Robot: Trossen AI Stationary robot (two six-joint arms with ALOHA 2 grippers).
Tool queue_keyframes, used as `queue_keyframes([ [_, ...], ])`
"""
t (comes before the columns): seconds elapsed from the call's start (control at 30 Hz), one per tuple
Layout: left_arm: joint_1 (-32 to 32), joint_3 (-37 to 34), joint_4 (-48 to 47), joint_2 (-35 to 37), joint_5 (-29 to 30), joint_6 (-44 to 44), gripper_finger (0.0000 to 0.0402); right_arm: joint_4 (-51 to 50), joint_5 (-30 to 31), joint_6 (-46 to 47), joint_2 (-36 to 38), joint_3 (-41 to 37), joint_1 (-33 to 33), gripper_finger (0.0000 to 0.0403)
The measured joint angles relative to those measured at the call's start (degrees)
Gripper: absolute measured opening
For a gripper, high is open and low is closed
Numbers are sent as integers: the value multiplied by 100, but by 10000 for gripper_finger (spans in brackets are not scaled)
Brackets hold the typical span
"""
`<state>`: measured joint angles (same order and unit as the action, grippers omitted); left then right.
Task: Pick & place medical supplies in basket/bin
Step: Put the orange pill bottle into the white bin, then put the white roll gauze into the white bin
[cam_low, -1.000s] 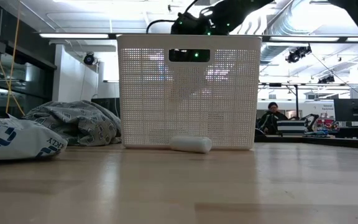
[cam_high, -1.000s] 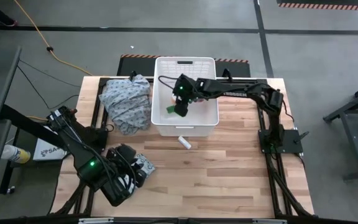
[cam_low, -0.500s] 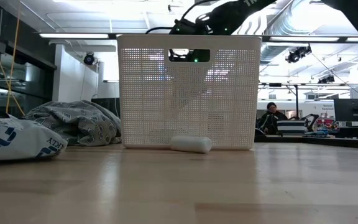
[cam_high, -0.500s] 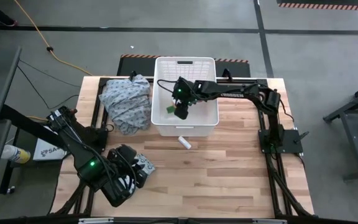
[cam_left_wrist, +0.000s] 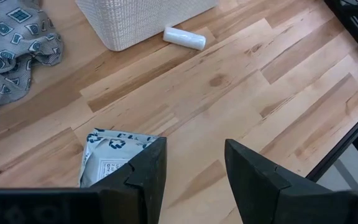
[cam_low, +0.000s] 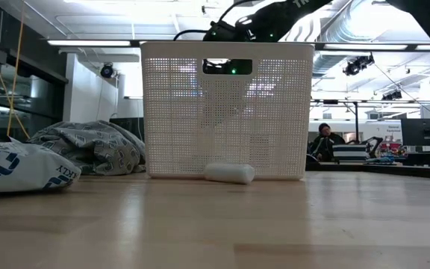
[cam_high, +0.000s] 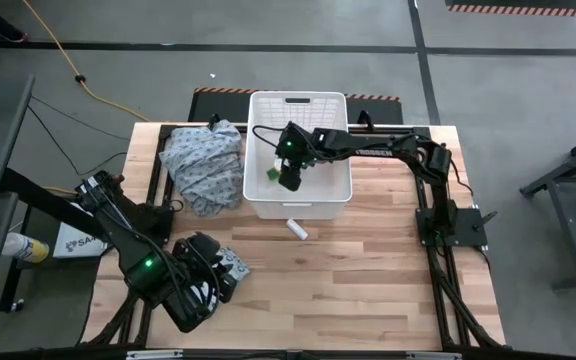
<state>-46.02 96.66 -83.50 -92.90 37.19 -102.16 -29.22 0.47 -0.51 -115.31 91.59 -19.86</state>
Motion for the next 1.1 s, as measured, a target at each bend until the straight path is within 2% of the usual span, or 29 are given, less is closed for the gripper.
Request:
queue_keyframes([
  [0.37, 0, 0, -9, 0, -22, 102, 195, 35, 14, 60, 2, 5, 0, 248],
  [0.53, 0, 0, -13, 0, -24, 186, 195, -284, 176, 57, 2, 389, 0, 262],
  [0.9, -11, 0, -3, 0, -77, 399, 195, -1764, 286, 22, 13, 2856, 64, 266],
  [1.1, -11, 0, 21, 2, -382, 756, 195, -3249, 258, -220, 23, 4359, 306, 266],
])
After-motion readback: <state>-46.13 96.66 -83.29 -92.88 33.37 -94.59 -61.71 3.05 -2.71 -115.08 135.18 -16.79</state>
